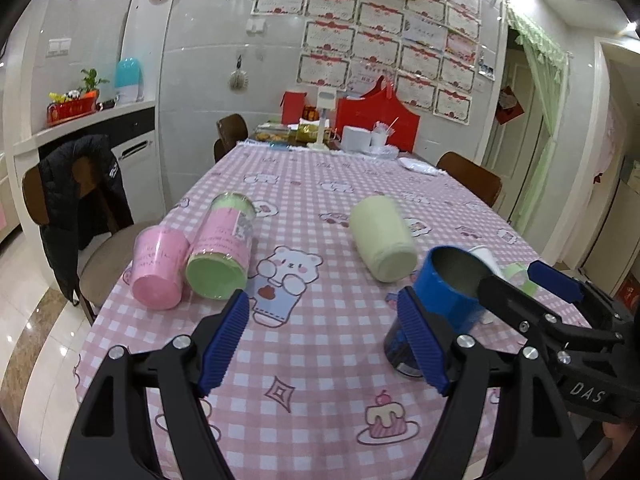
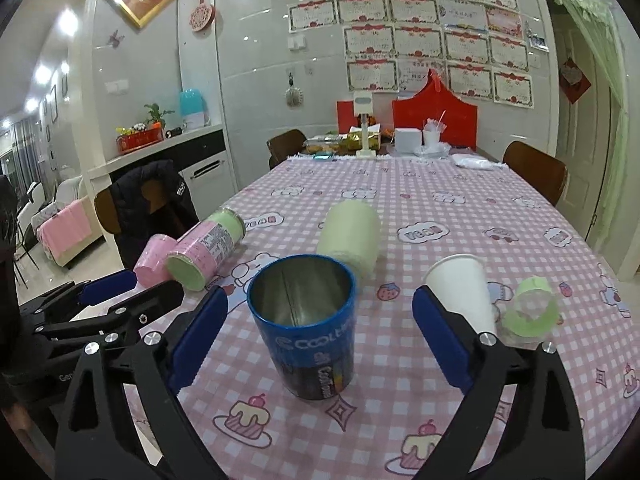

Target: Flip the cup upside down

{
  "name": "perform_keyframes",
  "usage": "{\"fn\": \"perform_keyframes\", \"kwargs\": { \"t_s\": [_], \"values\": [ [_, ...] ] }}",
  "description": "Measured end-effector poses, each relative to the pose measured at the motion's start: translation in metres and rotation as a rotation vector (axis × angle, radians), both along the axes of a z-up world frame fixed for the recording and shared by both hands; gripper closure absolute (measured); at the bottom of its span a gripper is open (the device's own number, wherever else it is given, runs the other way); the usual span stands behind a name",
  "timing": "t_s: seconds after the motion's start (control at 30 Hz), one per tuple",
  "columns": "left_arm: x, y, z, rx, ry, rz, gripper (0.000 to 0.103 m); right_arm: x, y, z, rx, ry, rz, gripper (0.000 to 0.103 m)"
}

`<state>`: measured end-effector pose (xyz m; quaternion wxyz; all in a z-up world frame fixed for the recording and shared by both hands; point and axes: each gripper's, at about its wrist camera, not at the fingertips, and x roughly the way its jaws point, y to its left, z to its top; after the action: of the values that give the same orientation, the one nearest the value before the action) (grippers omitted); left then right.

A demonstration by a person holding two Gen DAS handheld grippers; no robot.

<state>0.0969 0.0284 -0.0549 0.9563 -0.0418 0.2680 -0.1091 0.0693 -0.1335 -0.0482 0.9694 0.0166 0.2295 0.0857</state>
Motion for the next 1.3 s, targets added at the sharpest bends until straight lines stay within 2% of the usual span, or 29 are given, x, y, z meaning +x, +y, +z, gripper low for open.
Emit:
{"fn": "perform_keyframes", "kwargs": {
  "t_s": [0.3,0.4,0.5,0.8,1.1,1.3],
  "values": [
    [-0.04,-0.022,0.029,0.042,-0.134,-0.009,0.023,-0.042,-0.016,0.022,-0.029,-0.136,-0.059,0.008],
    [-0.052,-0.028,0.038,0.066,-0.183,0.017,0.018,-0.054,-0.018,0.028,-0.049,-0.178,-0.076,0.008],
    [-0.066,-0.034,0.046,0.1,-0.237,0.041,0.017,-0.064,-0.021,0.031,-0.062,-0.209,-0.085,0.008],
    [-0.094,-0.049,0.061,0.129,-0.35,0.066,0.017,-0.081,-0.033,0.032,-0.051,-0.264,-0.101,0.008],
    [-0.101,-0.055,0.063,0.129,-0.406,0.08,0.017,-0.087,-0.037,0.028,-0.061,-0.311,-0.117,0.008],
    [-0.104,-0.054,0.06,0.131,-0.432,0.091,0.017,-0.088,-0.037,0.024,-0.072,-0.312,-0.121,0.008]
  ]
}}
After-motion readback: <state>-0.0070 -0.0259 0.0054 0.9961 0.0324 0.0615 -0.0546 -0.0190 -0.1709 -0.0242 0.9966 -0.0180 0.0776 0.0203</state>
